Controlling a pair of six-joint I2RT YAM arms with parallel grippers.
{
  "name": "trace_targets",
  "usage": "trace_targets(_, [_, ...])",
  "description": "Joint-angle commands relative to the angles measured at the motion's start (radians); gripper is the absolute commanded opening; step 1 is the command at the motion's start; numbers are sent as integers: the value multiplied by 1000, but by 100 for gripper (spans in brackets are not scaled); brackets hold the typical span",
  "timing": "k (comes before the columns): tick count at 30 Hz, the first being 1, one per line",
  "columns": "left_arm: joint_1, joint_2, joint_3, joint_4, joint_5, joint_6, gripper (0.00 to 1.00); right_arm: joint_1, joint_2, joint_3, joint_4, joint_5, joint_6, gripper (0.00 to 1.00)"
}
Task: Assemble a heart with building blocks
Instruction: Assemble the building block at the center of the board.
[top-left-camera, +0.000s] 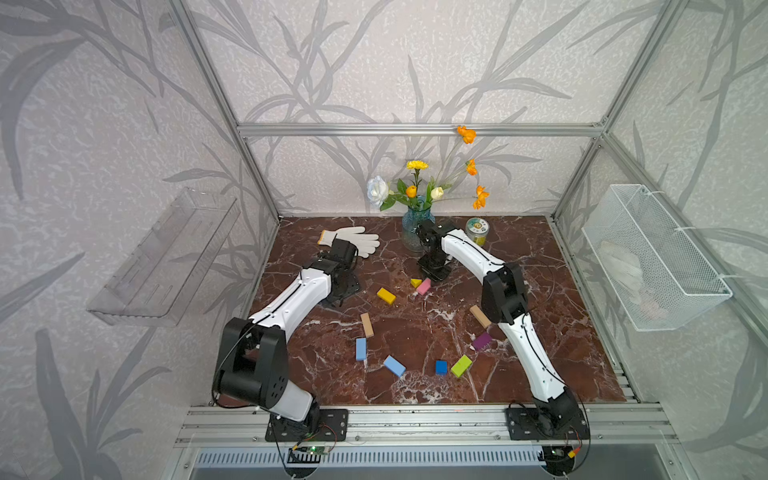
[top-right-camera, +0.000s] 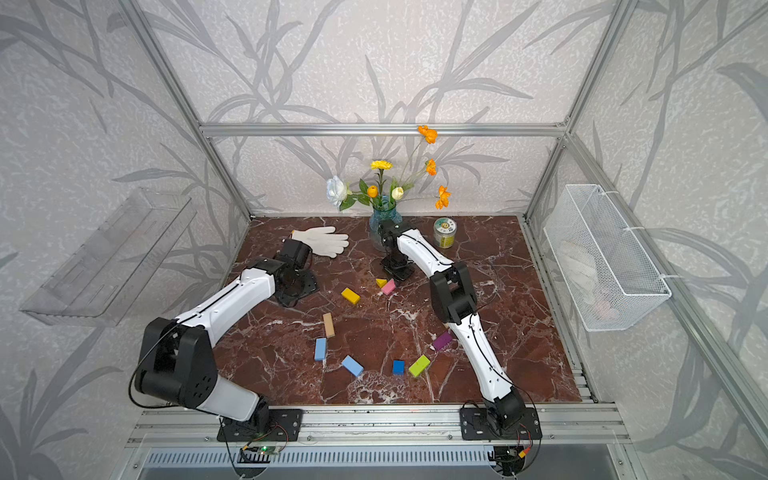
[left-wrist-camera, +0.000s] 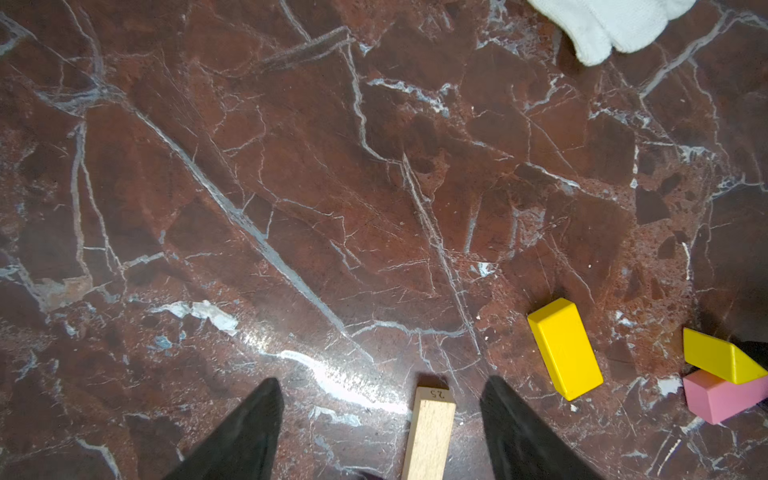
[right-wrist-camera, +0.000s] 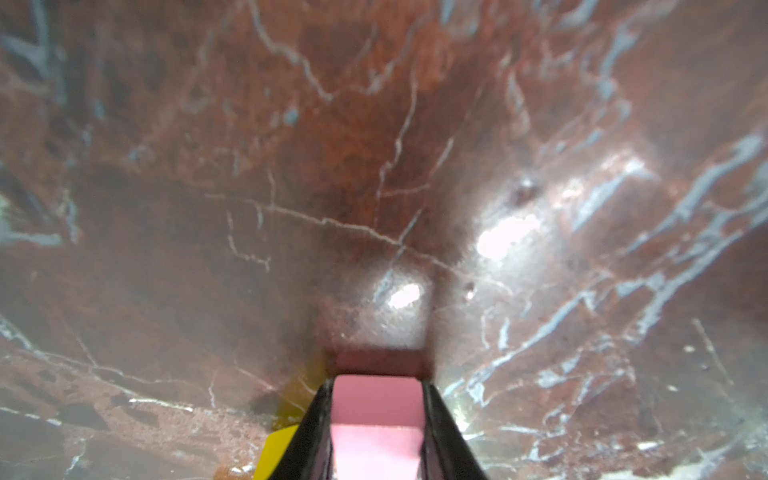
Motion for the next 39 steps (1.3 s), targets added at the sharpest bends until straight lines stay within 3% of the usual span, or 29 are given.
trace_targets(1, [5,-22,-7,-11,2,19,76,-6,24,31,-28,13,14,7])
trace_targets(39, [10,-20,-13,-11,2,20,77,-15,23,29,-18,21,22,6])
